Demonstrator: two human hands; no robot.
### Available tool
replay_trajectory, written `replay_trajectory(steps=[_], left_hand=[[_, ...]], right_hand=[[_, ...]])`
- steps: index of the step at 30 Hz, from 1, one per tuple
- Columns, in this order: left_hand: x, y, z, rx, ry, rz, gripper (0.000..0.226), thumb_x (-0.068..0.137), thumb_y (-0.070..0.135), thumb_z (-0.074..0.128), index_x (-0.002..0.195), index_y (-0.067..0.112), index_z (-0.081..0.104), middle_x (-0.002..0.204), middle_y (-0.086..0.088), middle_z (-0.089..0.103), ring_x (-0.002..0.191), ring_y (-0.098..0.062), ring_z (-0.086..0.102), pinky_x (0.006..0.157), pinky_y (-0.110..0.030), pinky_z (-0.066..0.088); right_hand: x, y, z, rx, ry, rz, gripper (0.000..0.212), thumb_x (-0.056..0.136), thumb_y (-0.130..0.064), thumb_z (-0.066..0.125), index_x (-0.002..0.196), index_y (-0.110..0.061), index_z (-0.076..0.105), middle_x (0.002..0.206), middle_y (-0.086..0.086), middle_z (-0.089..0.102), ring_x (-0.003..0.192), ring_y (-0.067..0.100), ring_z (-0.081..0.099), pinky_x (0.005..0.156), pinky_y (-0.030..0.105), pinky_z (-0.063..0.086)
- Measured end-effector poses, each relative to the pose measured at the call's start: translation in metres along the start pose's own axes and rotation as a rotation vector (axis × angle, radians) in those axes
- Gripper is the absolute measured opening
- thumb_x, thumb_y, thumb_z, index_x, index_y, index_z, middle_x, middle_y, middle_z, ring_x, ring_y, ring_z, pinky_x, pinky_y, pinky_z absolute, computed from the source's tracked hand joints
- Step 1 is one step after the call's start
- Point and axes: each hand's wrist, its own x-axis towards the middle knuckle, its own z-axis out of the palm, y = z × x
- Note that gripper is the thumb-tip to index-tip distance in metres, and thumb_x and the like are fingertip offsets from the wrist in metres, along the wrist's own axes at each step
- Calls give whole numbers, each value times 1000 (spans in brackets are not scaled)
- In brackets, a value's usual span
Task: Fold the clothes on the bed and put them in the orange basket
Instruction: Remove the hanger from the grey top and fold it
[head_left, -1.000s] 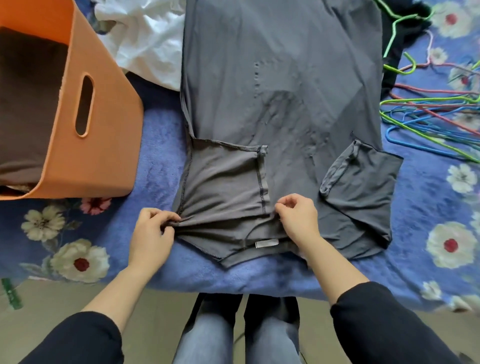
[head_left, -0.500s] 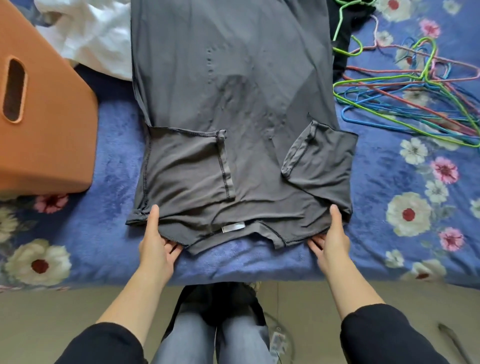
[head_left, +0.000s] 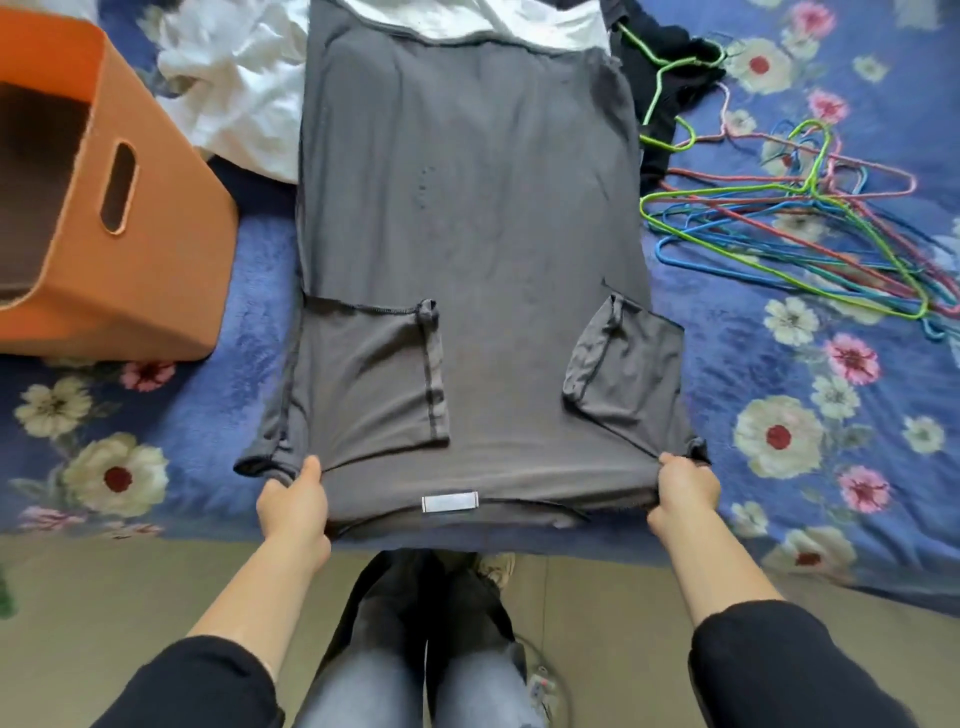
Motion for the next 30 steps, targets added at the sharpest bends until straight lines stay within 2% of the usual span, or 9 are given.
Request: replay_trajectory(steps=[3,6,11,15,20,22,24,27,30], left_hand=[[-20,-8,-16,-70,-2,-152,61,96,26,59,146,5,32,142,-11,43,119,-37,51,100,-56,43],[-31,14,-13,-188,-18,-225,52,93,24,61,140,10,43,133,-8,53,108,-31,57,91,-48,50],[-26,90,24,-377,-125,-181,39,96,21,56,133,13,50,123,-5,60,93,-23,60,79,-41,52],[-9,157,54,-416,-180,-146,36,96,21,54,131,16,53,109,-2,62,76,-16,60,70,-35,51],[-11,270,104,-516,-323,-81,17,99,12,47,84,13,53,63,1,67,49,-11,60,54,-23,52],[-21,320,124,-680,-391,10,26,99,4,43,76,11,52,44,1,61,40,-8,59,64,-18,55],[-18,361,147,-804,-546,123,23,100,3,40,84,8,56,61,-6,68,57,-13,67,76,-27,58],[9,375,177,-456,-603,321,15,101,18,39,98,12,53,93,-2,63,87,-12,63,77,-24,53],[45,331,186,144,-228,671,21,92,21,56,112,17,50,98,-1,57,90,-13,56,77,-13,45]], right_hand=[[-7,2,-28,-116,-57,61,35,89,-5,53,123,-4,54,127,17,55,87,31,56,71,38,56],[-15,-22,-36,-105,-171,51,17,92,-1,45,104,-7,56,100,15,53,63,19,41,33,13,30],[-27,-95,0,-16,-301,-4,26,92,3,39,75,-14,46,70,8,44,55,16,37,34,10,28],[-31,-149,39,42,-333,-21,26,94,3,38,75,-14,43,69,6,39,56,17,37,46,27,29],[-24,-241,103,188,-438,-25,26,97,-5,37,75,-16,42,67,5,49,56,14,48,37,16,40],[-26,-278,128,307,-516,-44,26,97,-6,36,74,-15,46,54,2,58,47,11,57,37,16,43],[-26,-310,155,407,-639,-89,23,97,-12,39,78,-13,52,56,0,65,55,10,64,49,22,54],[-16,-318,188,244,-690,-176,18,98,-22,42,106,-10,53,92,5,63,83,15,61,75,28,52],[12,-276,206,-95,-533,-326,13,93,-16,49,82,-15,55,79,5,56,66,11,59,57,23,49]])
